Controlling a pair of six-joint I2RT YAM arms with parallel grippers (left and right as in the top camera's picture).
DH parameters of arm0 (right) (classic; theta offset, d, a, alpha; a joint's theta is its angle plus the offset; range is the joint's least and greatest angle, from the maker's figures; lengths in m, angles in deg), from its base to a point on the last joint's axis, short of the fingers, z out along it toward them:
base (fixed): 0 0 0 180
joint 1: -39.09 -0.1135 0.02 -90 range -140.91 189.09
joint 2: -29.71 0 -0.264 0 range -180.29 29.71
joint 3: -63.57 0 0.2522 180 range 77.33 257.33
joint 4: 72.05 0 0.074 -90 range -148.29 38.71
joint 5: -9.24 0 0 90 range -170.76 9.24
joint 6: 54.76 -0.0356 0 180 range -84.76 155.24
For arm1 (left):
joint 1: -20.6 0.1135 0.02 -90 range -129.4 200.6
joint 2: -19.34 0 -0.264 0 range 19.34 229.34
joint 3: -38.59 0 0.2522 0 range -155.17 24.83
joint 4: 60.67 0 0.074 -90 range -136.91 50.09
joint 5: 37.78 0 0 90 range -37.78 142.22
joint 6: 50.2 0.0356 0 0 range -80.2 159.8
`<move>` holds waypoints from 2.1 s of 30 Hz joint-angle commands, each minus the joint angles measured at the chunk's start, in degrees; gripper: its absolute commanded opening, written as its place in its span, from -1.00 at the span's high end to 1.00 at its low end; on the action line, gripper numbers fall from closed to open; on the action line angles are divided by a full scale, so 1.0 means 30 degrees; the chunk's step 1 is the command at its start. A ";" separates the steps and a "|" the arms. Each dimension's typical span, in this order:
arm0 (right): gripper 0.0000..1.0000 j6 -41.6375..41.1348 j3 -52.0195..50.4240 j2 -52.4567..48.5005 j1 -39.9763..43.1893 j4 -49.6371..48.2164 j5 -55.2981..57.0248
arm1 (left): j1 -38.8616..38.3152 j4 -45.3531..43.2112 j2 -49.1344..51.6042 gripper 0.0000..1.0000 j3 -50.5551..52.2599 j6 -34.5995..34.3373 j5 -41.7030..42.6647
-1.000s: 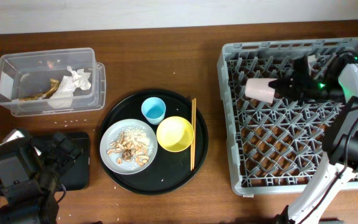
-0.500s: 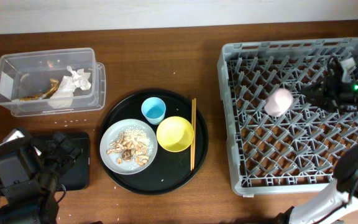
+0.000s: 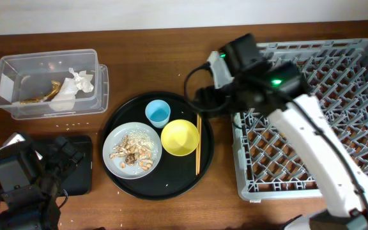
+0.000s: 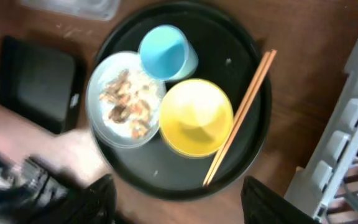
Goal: Sort waste into correct bins and load items into the dishwasher rack
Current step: 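Reach the right gripper to the blue cup and grasp it, then place the blue cup in the rack and release with the right gripper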
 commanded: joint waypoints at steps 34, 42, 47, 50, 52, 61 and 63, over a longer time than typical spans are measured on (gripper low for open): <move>0.92 -0.0124 0.4452 -0.2193 -0.1377 0.0160 0.8240 | 0.0036 -0.0051 -0.0015 -0.99 -0.0015 0.0117 0.0124; 0.92 0.6710 0.1821 -0.0444 1.4666 0.6207 -0.4430 | 0.0036 -0.0051 -0.0015 -0.98 -0.0015 0.0117 0.0124; 0.92 1.6925 -0.6965 -0.0729 1.7624 0.5574 -1.8119 | 0.0036 -0.0051 -0.0015 -0.98 -0.0015 0.0117 0.0124; 0.92 1.6917 -1.0389 -0.2317 1.6903 0.2565 -2.0983 | 0.0036 -0.0051 -0.0015 -0.98 -0.0015 0.0117 0.0124; 0.92 1.6910 -1.0754 -0.4080 1.6874 0.2463 -2.0946 | 0.0036 -0.0051 -0.0015 -0.98 -0.0015 0.0117 0.0124; 0.92 1.6589 -1.1067 -0.5508 1.8484 0.4044 -1.7019 | 0.0036 -0.0051 -0.0015 -0.98 -0.0015 0.0117 0.0124; 0.90 1.5868 -1.1038 -0.4874 1.8906 0.4036 -1.5948 | 0.0036 -0.0051 -0.0015 -0.98 -0.0015 0.0117 0.0124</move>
